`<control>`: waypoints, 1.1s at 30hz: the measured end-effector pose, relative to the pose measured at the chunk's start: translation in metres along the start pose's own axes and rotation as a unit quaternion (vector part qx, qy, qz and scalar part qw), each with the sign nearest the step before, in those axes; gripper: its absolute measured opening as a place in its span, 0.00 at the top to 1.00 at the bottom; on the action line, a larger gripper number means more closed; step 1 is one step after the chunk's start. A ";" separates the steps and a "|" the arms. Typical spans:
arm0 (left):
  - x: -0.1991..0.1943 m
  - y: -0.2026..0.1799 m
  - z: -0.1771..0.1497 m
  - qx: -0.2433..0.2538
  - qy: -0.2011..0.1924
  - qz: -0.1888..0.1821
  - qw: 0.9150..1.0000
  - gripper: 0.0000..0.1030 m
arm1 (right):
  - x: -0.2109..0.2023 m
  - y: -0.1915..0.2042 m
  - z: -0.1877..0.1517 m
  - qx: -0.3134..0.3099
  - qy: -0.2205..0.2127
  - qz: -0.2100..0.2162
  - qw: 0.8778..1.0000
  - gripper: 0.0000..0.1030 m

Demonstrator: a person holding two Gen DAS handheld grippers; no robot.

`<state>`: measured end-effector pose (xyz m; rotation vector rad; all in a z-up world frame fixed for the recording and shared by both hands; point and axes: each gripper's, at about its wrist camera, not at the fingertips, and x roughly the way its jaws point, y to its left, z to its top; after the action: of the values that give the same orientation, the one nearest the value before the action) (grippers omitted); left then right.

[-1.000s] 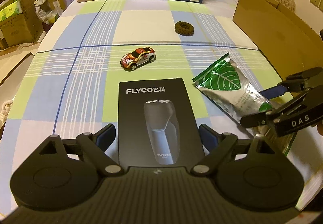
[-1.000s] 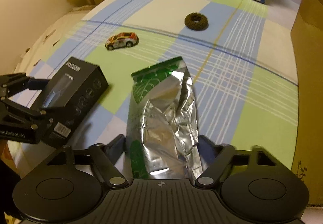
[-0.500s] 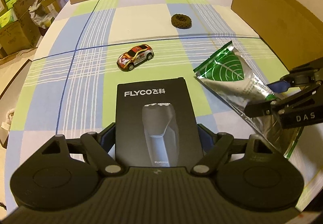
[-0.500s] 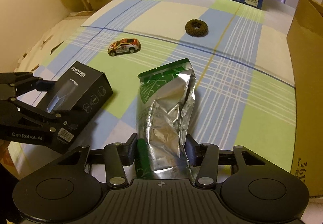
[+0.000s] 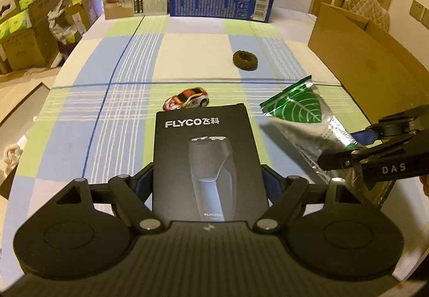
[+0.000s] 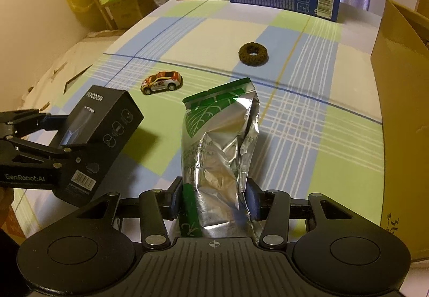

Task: Organize objects
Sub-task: 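Carry the tea bag and FLYCO box toward the cardboard box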

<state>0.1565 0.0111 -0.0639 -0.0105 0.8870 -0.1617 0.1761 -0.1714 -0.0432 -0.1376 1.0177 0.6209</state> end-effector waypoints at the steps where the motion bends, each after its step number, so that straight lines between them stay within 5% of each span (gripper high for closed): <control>1: 0.001 0.000 0.000 -0.001 0.002 0.000 1.000 0.25 | 0.000 0.000 0.000 0.002 0.001 0.001 1.000 0.57; 17: -0.022 -0.013 -0.003 -0.016 -0.011 -0.001 1.000 0.25 | -0.040 -0.007 -0.015 0.032 -0.036 -0.014 0.999 0.57; 33: -0.088 -0.099 -0.003 0.001 -0.042 -0.032 0.999 0.25 | -0.150 -0.011 -0.074 0.118 -0.096 -0.060 0.987 0.57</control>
<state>0.0855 -0.0740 0.0097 -0.0432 0.8037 -0.2213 0.0710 -0.2726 0.0396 0.0684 0.8809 0.3916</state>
